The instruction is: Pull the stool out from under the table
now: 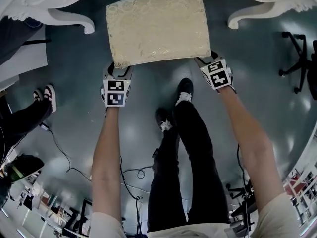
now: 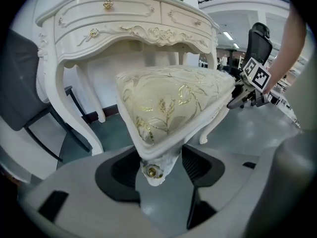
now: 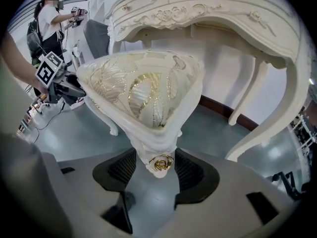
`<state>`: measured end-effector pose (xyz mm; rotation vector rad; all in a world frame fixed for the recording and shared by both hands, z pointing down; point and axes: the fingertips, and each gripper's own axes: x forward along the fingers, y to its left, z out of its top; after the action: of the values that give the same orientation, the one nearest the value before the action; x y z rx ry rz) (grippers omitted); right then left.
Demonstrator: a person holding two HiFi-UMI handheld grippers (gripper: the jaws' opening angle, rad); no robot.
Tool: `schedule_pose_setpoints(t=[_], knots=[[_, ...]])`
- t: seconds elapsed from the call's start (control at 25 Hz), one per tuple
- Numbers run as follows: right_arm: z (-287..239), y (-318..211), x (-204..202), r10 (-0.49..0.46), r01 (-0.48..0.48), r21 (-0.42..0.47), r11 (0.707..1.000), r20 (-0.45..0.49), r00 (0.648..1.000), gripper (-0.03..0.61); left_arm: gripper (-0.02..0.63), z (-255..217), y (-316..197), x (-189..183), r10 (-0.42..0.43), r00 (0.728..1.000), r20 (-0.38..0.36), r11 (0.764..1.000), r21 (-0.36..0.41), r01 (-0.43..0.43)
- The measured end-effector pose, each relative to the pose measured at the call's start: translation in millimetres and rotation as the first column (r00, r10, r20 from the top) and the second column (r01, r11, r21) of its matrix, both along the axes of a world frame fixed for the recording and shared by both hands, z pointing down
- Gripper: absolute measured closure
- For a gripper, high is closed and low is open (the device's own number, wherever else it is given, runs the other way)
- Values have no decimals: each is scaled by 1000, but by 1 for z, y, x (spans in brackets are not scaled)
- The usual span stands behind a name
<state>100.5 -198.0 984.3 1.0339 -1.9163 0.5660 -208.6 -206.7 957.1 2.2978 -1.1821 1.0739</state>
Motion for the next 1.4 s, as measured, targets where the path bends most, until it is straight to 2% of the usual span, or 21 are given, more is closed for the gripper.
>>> schedule_pose_setpoints(t=[0.24,0.8,1.24,1.4], knots=[[-2,41,-9,15,-15,-25,1000,8,1000,302,341,1,38,-6,5,1000,14,1000,-18,-5],[0,95,-13,43,-44,-84,996,-14,999,304,342,9,89,-14,10,999,52,994,-108,-4],[0,136,-11,28,-30,-121,992,-23,999,307,342,10,134,-13,1,999,51,992,-125,6],[0,156,-9,15,-20,-149,989,-33,999,307,342,11,158,-13,-4,998,55,987,-163,13]])
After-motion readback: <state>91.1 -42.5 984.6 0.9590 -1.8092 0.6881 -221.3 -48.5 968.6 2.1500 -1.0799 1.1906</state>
